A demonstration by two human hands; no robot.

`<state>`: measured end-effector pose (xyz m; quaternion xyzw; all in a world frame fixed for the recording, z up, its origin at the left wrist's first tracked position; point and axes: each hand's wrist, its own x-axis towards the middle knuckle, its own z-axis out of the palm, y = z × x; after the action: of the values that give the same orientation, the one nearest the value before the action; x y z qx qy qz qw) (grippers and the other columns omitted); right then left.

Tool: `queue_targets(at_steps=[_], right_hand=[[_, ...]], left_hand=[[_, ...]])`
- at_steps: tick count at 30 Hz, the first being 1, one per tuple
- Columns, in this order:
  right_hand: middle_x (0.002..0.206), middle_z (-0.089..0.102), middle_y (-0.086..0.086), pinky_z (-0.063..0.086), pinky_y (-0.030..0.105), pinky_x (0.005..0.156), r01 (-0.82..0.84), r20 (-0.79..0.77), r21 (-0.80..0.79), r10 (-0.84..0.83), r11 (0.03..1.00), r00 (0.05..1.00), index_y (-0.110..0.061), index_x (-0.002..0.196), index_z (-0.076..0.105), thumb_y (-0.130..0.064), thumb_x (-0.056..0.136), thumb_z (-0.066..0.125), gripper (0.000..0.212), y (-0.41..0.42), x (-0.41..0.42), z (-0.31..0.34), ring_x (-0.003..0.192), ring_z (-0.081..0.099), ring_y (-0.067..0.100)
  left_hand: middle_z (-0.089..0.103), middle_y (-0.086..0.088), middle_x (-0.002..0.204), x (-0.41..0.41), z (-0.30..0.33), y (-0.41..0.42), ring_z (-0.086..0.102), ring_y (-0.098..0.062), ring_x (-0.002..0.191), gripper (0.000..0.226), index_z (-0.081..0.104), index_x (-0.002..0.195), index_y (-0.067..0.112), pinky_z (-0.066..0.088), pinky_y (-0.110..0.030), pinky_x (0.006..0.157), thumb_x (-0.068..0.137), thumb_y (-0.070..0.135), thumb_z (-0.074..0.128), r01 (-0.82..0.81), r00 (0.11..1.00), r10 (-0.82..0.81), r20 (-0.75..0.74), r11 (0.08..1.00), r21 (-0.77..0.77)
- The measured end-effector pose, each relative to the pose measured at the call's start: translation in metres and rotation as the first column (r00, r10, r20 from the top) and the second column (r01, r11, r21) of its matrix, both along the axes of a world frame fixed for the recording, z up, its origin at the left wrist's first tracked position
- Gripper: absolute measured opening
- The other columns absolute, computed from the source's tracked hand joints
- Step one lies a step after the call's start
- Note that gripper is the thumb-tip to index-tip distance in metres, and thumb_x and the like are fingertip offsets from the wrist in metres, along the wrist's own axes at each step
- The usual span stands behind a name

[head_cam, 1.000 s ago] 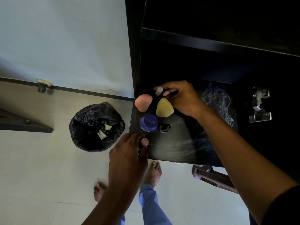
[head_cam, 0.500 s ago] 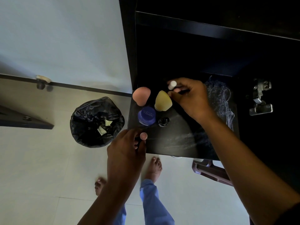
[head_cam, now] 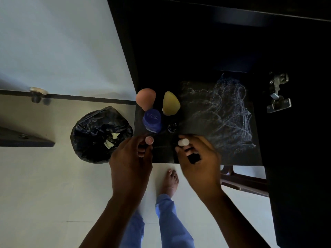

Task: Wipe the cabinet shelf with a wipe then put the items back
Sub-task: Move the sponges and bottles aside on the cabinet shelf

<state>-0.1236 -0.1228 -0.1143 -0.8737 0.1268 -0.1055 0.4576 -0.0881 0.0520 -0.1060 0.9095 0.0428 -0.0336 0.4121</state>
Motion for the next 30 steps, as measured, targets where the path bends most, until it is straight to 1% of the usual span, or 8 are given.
queue_targets(at_steps=[2, 6, 12, 17, 20, 22, 26, 30], right_hand=[[0.099, 0.072, -0.004, 0.051, 0.009, 0.074, -0.017, 0.004, -0.017, 0.017, 1.000, 1.000, -0.014, 0.108, 0.075, -0.009, 0.085, 0.078, 0.024, 0.013, 0.000, -0.004, 0.078, 0.068, 0.003], [0.106, 0.072, -0.002, 0.049, 0.005, 0.081, -0.029, 0.006, -0.055, 0.029, 0.998, 1.000, -0.015, 0.112, 0.075, -0.011, 0.086, 0.077, 0.027, 0.032, 0.008, -0.008, 0.085, 0.067, 0.001], [0.109, 0.072, -0.004, 0.059, 0.023, 0.080, -0.014, -0.026, -0.066, 0.013, 0.998, 1.000, -0.021, 0.119, 0.072, -0.025, 0.092, 0.070, 0.028, 0.042, 0.012, -0.011, 0.090, 0.071, 0.008], [0.112, 0.071, -0.004, 0.058, 0.019, 0.081, 0.007, -0.043, -0.054, -0.010, 0.998, 0.999, -0.021, 0.124, 0.070, -0.021, 0.088, 0.075, 0.037, 0.044, 0.005, -0.007, 0.089, 0.071, 0.007], [0.114, 0.071, -0.003, 0.052, 0.007, 0.084, 0.010, -0.079, -0.088, -0.017, 0.996, 0.997, -0.020, 0.125, 0.069, -0.018, 0.085, 0.078, 0.040, 0.042, -0.005, -0.003, 0.090, 0.069, 0.005], [0.116, 0.071, -0.004, 0.048, 0.003, 0.087, 0.033, -0.113, -0.109, -0.045, 0.993, 0.993, -0.019, 0.125, 0.070, -0.018, 0.085, 0.078, 0.040, 0.039, -0.014, 0.000, 0.091, 0.069, 0.004], [0.119, 0.071, -0.007, 0.058, 0.027, 0.092, 0.087, -0.138, -0.167, -0.111, 0.982, 0.984, -0.023, 0.124, 0.071, -0.019, 0.088, 0.074, 0.036, 0.031, -0.031, 0.007, 0.097, 0.071, 0.010], [0.118, 0.070, -0.011, 0.059, 0.031, 0.088, 0.104, -0.136, -0.200, -0.133, 0.974, 0.982, -0.028, 0.123, 0.070, -0.022, 0.091, 0.071, 0.032, 0.016, -0.050, 0.042, 0.097, 0.070, 0.009]], left_hand=[[0.074, 0.008, 0.088, 0.001, -0.001, 0.000, 0.071, -0.004, 0.075, 0.011, 0.076, 0.100, 0.022, 0.063, -0.035, 0.070, 0.090, 0.018, 0.075, -0.007, 1.000, 0.007, -0.004, 1.000, -0.014], [0.075, 0.006, 0.089, 0.002, -0.002, 0.000, 0.072, -0.007, 0.076, 0.011, 0.076, 0.100, 0.022, 0.063, -0.039, 0.071, 0.090, 0.016, 0.075, 0.005, 1.000, -0.005, 0.011, 0.999, -0.036], [0.075, 0.011, 0.090, 0.001, 0.001, 0.007, 0.072, -0.005, 0.077, 0.019, 0.077, 0.104, 0.025, 0.064, -0.038, 0.074, 0.089, 0.013, 0.074, 0.026, 1.000, -0.027, -0.016, 0.999, -0.045], [0.077, 0.006, 0.093, -0.007, 0.013, 0.020, 0.071, -0.003, 0.076, 0.028, 0.078, 0.110, 0.021, 0.061, -0.027, 0.072, 0.085, 0.008, 0.078, 0.069, 0.997, -0.069, -0.042, 0.998, 0.000], [0.076, 0.006, 0.090, -0.014, 0.020, 0.028, 0.067, 0.004, 0.075, 0.026, 0.078, 0.109, 0.018, 0.050, -0.013, 0.069, 0.084, 0.013, 0.082, 0.093, 0.992, -0.088, -0.087, 0.995, 0.048], [0.074, 0.009, 0.087, -0.019, 0.025, 0.032, 0.066, 0.005, 0.074, 0.026, 0.078, 0.108, 0.020, 0.048, -0.012, 0.069, 0.083, 0.016, 0.083, 0.117, 0.987, -0.109, -0.119, 0.991, 0.066], [0.074, 0.014, 0.086, -0.023, 0.039, 0.035, 0.067, 0.004, 0.072, 0.023, 0.077, 0.107, 0.025, 0.052, -0.014, 0.068, 0.085, 0.027, 0.081, 0.226, 0.962, -0.205, -0.182, 0.968, 0.105], [0.077, 0.017, 0.092, -0.030, 0.070, 0.028, 0.070, 0.004, 0.078, 0.020, 0.076, 0.106, 0.030, 0.060, -0.020, 0.075, 0.087, 0.037, 0.075, 0.406, 0.905, -0.377, -0.200, 0.905, 0.131]])
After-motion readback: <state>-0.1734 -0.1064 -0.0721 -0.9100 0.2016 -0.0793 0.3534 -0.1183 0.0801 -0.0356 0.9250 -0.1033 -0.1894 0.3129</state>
